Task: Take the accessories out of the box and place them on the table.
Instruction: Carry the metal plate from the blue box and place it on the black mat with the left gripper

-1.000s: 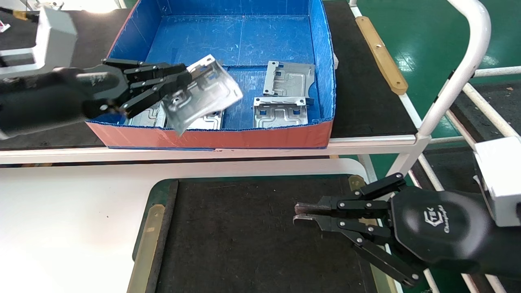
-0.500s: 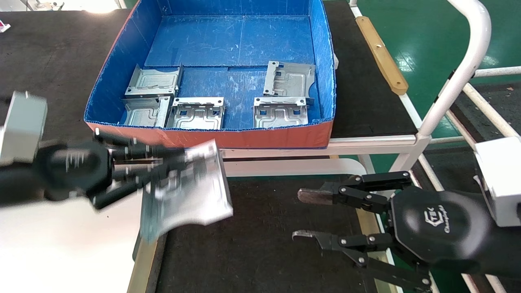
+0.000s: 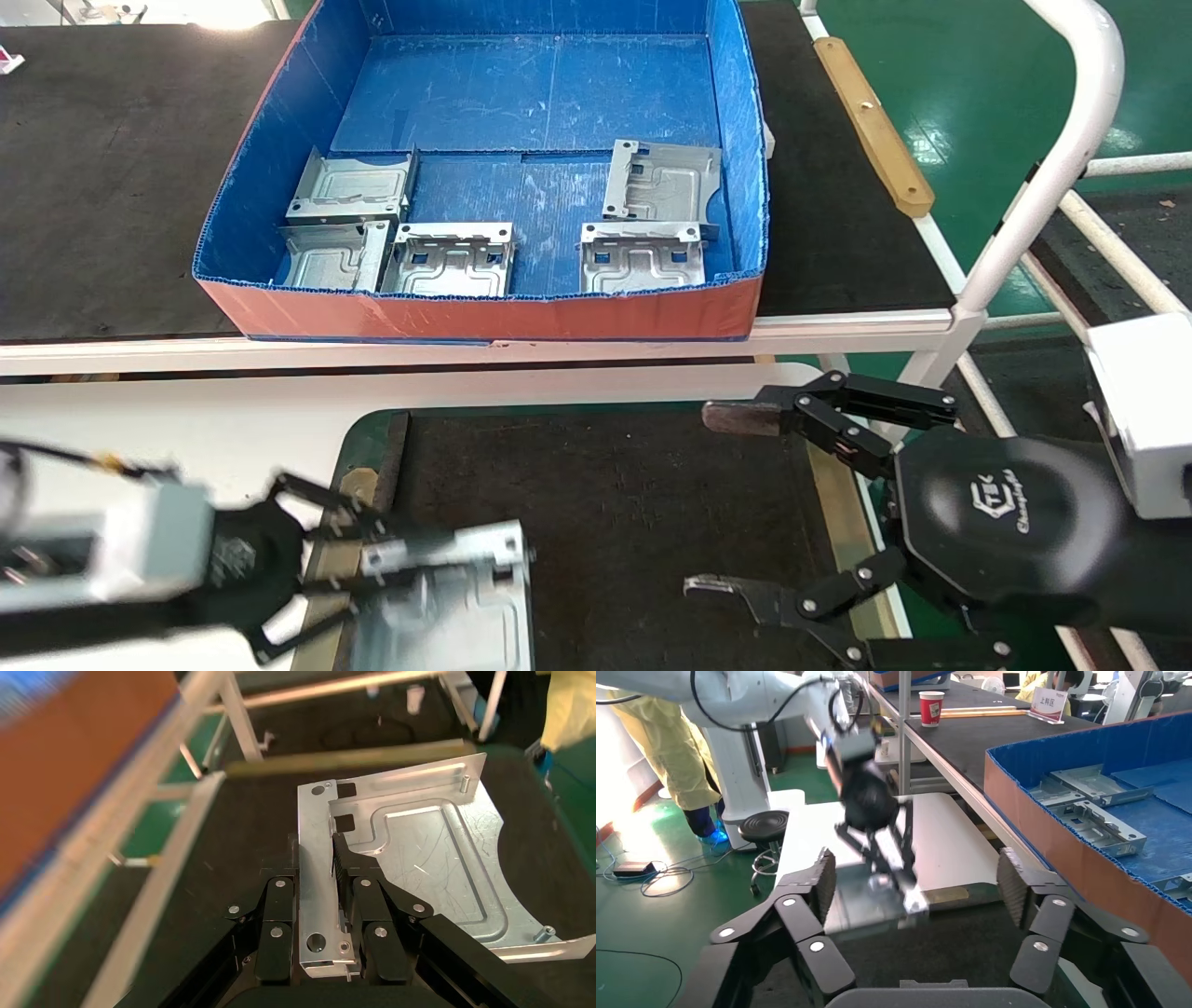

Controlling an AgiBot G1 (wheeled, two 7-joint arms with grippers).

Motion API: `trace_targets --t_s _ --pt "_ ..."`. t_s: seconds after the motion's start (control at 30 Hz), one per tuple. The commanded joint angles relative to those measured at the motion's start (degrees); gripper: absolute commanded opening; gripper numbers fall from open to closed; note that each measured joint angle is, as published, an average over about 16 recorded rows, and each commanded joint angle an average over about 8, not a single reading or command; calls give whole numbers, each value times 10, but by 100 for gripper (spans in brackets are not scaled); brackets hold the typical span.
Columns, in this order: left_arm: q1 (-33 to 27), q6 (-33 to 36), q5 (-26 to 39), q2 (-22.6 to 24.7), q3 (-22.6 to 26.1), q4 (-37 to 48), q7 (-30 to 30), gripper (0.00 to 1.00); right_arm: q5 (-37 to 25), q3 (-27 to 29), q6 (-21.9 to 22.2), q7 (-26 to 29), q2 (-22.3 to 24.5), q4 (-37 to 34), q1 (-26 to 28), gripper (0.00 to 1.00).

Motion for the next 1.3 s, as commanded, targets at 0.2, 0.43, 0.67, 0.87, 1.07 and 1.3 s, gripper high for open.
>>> trace_targets --t_s 0.2,0.43,0.67,0.87,1.07,1.3 --pt "57 -57 7 34 2 -7 55 0 0 0 0 0 0 0 0 100" --pt "71 -63 1 92 3 53 115 0 0 0 0 0 0 0 0 100" --pt "27 -32 29 162 20 190 208 0 0 0 0 0 0 0 0 100" --pt "-27 -57 73 219 38 311 276 0 0 -1 0 0 0 0 0 100" --pt "-69 -74 101 266 52 385 325 0 0 -1 0 0 0 0 0 100" --pt "-101 -44 111 302 60 442 365 0 1 -1 0 0 0 0 0 100"
